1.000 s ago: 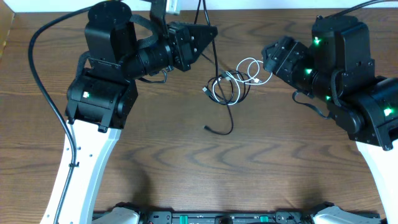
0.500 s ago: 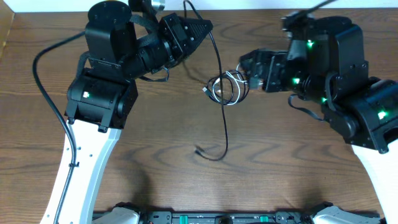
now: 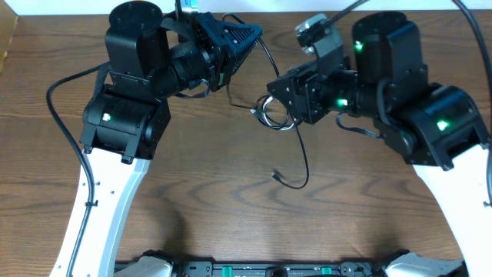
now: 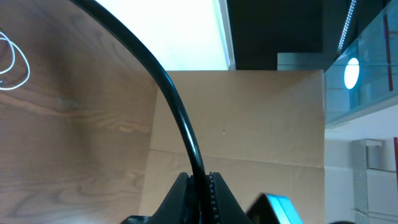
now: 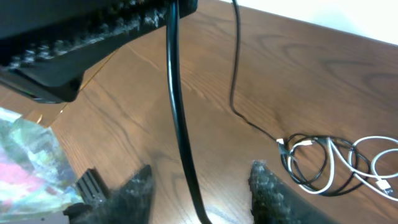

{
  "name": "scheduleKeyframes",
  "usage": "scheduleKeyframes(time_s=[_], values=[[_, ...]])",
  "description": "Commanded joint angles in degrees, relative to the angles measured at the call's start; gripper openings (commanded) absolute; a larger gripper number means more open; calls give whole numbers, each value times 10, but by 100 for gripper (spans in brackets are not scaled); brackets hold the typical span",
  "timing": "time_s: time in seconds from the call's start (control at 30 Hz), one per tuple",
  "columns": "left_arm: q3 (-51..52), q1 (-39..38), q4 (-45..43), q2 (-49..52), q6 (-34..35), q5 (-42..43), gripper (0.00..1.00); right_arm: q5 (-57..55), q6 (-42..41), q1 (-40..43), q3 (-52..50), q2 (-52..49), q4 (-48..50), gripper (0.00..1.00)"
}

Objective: Untangle cables

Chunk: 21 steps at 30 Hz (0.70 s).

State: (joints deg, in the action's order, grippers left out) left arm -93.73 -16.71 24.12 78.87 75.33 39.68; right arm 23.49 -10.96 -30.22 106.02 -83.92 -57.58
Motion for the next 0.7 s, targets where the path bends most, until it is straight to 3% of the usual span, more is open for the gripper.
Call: scheduleKeyframes(time_s=[0.0, 0.07, 0.33, 0.47, 0.67], values=[[-3, 1, -2, -3, 15, -3, 7, 16, 9, -3, 0, -1, 5, 35], [-3, 1, -2, -3, 15, -3, 7, 17, 9, -3, 0, -1, 11, 29], [-3, 1, -2, -3, 33, 4, 7, 18, 9, -3, 0, -1, 17, 24], [-3, 1, -2, -3, 34, 3, 7, 18, 7, -3, 0, -1, 17, 3], [-3, 1, 10, -3, 34, 3, 8, 46, 7, -3, 0, -1, 18, 2]])
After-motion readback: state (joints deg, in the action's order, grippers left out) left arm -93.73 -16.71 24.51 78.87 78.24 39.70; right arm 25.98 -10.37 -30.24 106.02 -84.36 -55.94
